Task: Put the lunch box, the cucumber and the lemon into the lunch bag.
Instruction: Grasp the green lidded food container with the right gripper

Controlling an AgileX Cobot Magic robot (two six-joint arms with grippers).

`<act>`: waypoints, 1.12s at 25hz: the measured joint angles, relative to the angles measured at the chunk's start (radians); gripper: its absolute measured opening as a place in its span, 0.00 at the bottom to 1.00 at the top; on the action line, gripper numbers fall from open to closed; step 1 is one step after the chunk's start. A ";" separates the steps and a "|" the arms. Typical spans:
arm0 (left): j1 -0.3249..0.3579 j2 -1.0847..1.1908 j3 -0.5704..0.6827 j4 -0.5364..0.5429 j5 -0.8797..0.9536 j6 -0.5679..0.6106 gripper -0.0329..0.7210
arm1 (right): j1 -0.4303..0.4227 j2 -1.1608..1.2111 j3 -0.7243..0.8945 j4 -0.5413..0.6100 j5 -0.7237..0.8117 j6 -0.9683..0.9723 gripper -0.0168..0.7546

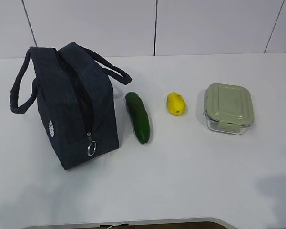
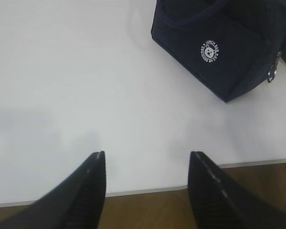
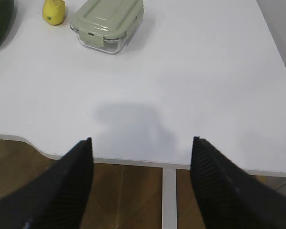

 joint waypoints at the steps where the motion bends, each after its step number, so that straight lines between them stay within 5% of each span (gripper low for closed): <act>1: 0.000 0.000 0.000 0.000 0.000 0.000 0.58 | 0.000 0.000 0.000 0.000 0.000 0.000 0.68; 28: 0.000 0.000 0.000 0.000 0.000 0.000 0.55 | 0.000 0.000 0.000 0.000 0.000 0.000 0.68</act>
